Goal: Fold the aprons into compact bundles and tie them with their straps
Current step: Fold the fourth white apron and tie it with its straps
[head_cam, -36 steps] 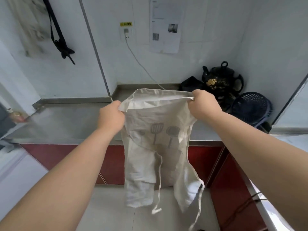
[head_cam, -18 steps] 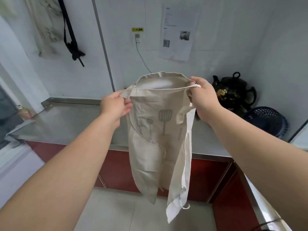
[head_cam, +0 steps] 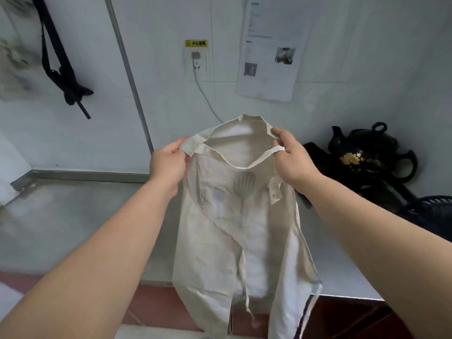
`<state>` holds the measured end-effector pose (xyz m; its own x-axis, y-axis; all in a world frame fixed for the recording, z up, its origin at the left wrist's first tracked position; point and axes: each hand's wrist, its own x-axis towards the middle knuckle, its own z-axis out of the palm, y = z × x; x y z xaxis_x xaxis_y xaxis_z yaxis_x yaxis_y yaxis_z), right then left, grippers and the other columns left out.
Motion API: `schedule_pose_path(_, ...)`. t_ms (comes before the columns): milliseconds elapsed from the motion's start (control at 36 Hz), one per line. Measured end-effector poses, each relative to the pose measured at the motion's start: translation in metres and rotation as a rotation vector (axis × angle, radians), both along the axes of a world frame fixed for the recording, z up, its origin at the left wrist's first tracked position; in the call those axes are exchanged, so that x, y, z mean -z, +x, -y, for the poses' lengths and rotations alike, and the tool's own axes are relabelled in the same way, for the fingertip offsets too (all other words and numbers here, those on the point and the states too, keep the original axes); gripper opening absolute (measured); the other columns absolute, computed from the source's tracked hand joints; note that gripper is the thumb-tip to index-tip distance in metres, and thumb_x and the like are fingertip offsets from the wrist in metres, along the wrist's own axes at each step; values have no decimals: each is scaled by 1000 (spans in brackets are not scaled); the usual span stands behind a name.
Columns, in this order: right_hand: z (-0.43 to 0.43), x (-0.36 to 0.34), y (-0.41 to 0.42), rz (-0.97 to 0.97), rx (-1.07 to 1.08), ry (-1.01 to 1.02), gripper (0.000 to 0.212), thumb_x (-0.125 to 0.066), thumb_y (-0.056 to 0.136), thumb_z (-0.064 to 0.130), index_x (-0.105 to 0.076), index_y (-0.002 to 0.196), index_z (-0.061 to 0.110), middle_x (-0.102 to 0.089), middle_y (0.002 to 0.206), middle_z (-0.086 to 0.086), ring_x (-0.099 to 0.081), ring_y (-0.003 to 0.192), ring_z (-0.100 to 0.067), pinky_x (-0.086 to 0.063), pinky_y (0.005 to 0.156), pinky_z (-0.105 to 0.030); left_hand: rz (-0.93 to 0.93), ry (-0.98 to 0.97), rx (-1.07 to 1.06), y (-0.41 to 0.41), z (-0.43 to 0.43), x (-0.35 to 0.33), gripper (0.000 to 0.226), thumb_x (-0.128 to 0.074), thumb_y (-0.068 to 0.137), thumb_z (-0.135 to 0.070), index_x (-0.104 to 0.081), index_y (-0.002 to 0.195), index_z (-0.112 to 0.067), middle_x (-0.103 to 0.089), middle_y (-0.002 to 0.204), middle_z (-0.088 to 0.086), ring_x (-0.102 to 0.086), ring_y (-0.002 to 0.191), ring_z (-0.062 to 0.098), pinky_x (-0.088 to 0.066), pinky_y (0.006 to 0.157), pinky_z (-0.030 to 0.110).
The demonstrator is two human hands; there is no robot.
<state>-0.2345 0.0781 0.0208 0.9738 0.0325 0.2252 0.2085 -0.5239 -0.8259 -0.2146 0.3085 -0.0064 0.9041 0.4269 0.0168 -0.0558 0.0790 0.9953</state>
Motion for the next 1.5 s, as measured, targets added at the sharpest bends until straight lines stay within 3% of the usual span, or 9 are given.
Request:
schedule_pose_path(333,-82,14,194,-166,65,34,68,-48,83,28,-24,147,21,-50,127,0,-49,120,-18,-36,98,-23,-96,64,124,211,-62,17,29,-56,93,-11,-63,121,-16,-63,82,-1,-53,62,7,-43,50,12)
schedule_pose_path(417,-93,14,226,-128,68,25,77,-56,88,16,-11,150,16,-50,125,-1,-55,102,-13,-38,77,-9,-62,126,178,243,-74,23,41,-52,94,-10,-51,135,-17,-64,99,5,-55,74,8,-43,61,14)
schedule_pose_path(500,-98,33,248,-266,80,-102,100,-62,87,13,15,149,25,-47,132,-4,-54,97,-21,-42,78,-23,-143,260,253,241,-85,50,51,-57,92,-12,-41,140,-18,-62,94,-4,-56,78,8,-43,66,20)
schedule_pose_path(583,-108,77,247,-464,50,-239,112,-67,85,10,27,145,22,-42,142,-17,-55,111,-32,-42,81,-29,-356,392,412,217,-96,99,60,-65,86,-20,-40,139,-12,-58,120,3,-58,105,18,-47,85,27)
schedule_pose_path(806,-135,189,190,-692,-103,-394,57,-60,90,36,-41,140,16,-49,137,-7,-51,116,-21,-37,93,-23,-712,809,390,148,-116,195,62,-64,87,-25,-39,142,-13,-45,141,14,-47,125,28,-38,100,29)
schedule_pose_path(972,-149,228,156,-781,-299,-586,72,-67,70,64,-51,123,18,-45,120,0,-47,113,-19,-41,88,-26,-667,873,221,129,-132,226,42,-57,89,-15,-49,130,-10,-57,125,16,-54,114,32,-41,92,34)
schedule_pose_path(1111,-153,237,159,-671,-336,-657,46,-64,84,36,-51,120,10,-36,129,-7,-37,123,-24,-36,103,-31,-673,813,71,138,-136,237,22,-54,92,-12,-61,112,-6,-66,113,14,-59,106,32,-43,86,33)
schedule_pose_path(1278,-157,246,196,-531,-298,-648,52,-58,90,36,-42,128,4,-29,140,-11,-31,129,-30,-26,109,-32,-582,622,-70,178,-143,239,24,-55,91,-14,-63,113,-9,-68,109,6,-62,101,23,-41,79,22)
schedule_pose_path(1500,-167,248,257,-453,-270,-642,52,-59,89,38,-47,124,2,-35,136,-14,-33,127,-30,-27,107,-31,-191,1064,163,189,-129,234,36,-52,89,-21,-61,121,-6,-56,123,17,-52,114,33,-37,98,32)
